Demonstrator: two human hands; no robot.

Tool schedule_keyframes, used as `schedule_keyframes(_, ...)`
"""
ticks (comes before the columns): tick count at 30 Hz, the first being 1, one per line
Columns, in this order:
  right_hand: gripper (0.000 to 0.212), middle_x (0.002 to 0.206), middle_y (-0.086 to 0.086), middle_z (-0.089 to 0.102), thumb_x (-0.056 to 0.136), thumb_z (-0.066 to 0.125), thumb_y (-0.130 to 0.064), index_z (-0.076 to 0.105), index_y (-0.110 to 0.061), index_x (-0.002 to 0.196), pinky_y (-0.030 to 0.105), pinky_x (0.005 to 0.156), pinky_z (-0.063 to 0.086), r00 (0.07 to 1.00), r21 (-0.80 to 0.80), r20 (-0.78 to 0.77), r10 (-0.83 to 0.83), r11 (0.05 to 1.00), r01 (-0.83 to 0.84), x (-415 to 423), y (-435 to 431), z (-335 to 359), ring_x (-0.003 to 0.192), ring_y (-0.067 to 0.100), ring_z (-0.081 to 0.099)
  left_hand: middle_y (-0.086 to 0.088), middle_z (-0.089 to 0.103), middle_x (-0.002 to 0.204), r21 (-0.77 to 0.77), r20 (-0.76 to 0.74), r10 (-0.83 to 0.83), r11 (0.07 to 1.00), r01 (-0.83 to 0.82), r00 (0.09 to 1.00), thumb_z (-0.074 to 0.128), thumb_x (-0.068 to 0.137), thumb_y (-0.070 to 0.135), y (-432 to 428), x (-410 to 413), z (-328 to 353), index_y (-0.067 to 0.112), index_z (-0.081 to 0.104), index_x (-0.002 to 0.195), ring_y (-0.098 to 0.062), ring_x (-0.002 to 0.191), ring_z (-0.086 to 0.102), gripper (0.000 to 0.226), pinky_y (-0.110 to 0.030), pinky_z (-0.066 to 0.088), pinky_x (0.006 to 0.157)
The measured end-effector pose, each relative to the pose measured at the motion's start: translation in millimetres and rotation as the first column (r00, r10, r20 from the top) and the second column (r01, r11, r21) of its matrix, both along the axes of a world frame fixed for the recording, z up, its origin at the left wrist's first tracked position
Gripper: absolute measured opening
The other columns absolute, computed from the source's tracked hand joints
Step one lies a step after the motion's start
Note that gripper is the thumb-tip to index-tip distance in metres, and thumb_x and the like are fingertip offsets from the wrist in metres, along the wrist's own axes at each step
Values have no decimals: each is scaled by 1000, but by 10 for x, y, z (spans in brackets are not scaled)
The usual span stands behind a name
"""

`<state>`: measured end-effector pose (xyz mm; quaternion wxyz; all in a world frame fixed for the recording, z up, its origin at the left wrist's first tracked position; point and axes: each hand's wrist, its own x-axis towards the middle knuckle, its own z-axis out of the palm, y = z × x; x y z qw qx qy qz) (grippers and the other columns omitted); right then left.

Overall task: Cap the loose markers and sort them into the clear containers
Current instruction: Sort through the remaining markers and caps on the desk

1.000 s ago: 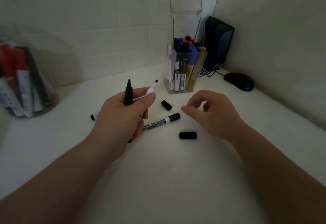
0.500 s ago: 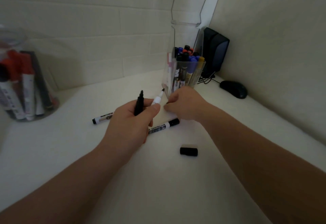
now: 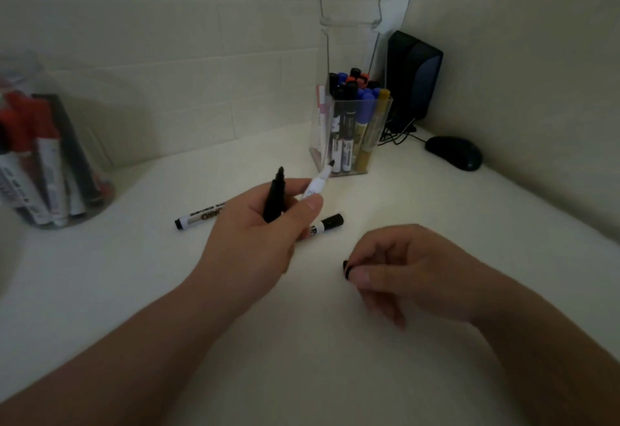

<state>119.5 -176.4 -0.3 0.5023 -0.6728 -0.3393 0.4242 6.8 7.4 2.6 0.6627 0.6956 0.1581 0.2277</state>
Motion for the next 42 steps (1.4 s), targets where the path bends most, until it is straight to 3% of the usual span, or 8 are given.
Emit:
schedule_keyframes(5, 7, 62, 12, 38, 88, 69, -12, 75, -9, 90, 25, 47, 31, 940, 325, -131, -315, 882, 341, 138, -47, -58, 50, 18, 30, 4, 61, 61, 185, -86, -197, 960, 210, 977, 69, 89, 27, -48, -65, 34, 33, 77, 103, -6, 46, 48, 16, -15, 40, 51)
schedule_keyframes(8, 20, 66, 13, 45, 74, 81, -11, 71, -7, 91, 25, 46, 34, 925, 455, -252, -286, 808, 374, 162, -64, -81, 52, 18, 39, 12, 59, 58, 164, -119, -255, 948, 272, 960, 71, 87, 20, -90, -76, 59, 32, 76, 108, 2, 45, 49, 26, -8, 40, 50)
schedule_keyframes(12, 33, 68, 15, 51, 69, 87, -26, 71, -9, 92, 23, 46, 37, 959, 521, -201, -199, 807, 277, 159, -92, -81, 53, 19, 42, 10, 59, 57, 178, -161, -289, 932, 316, 944, 74, 85, 19, -103, -75, 68, 33, 78, 103, 2, 44, 48, 24, -7, 38, 49)
schedule_keyframes(18, 21, 75, 12, 67, 75, 81, -20, 76, -12, 94, 24, 45, 45, 992, 439, -60, -110, 890, 125, 120, -91, -80, 46, 19, 50, -12, 63, 66, 208, -201, -340, 901, 380, 918, 75, 79, 34, -90, -89, 71, 45, 78, 94, 0, 45, 46, 20, -11, 38, 50)
schedule_keyframes(26, 20, 73, 14, 73, 73, 76, -11, 78, -13, 92, 33, 57, 59, 969, 166, 223, -105, 984, 69, 94, -211, 103, 55, 29, 70, 9, 74, 70, 234, -252, -389, 864, 446, 886, 77, 71, 41, -88, -73, 9, 47, 79, 90, 0, 63, 64, 20, -11, 46, 62)
schedule_keyframes(31, 17, 62, 16, 66, 78, 73, -20, 75, -6, 87, 29, 38, 49, 968, 137, 219, -127, 986, 98, 18, -154, 79, 40, 25, 55, 14, 75, 80, 339, -237, -387, 827, 449, 891, 65, 67, 61, -105, -87, -44, 53, 76, 94, -12, 72, 69, 30, -30, 52, 67)
schedule_keyframes(38, 28, 50, 12, 59, 89, 65, -28, 71, -2, 79, 17, 33, 32, 950, 62, 232, -207, 978, 198, -98, -93, 142, 29, 16, 41, 15, 68, 73, 631, -174, -336, 683, 367, 926, 64, 86, 52, -80, -102, -99, 41, 78, 101, -7, 65, 62, 23, -13, 42, 54)
schedule_keyframes(42, 33, 49, 12, 58, 94, 64, -30, 70, -2, 76, 16, 35, 32, 942, -3, 244, -229, 971, 237, -145, -52, 128, 30, 16, 41, 15, 68, 72, 655, -182, -328, 663, 363, 927, 67, 89, 48, -98, -74, -117, 36, 79, 96, -8, 63, 62, 18, -15, 43, 54)
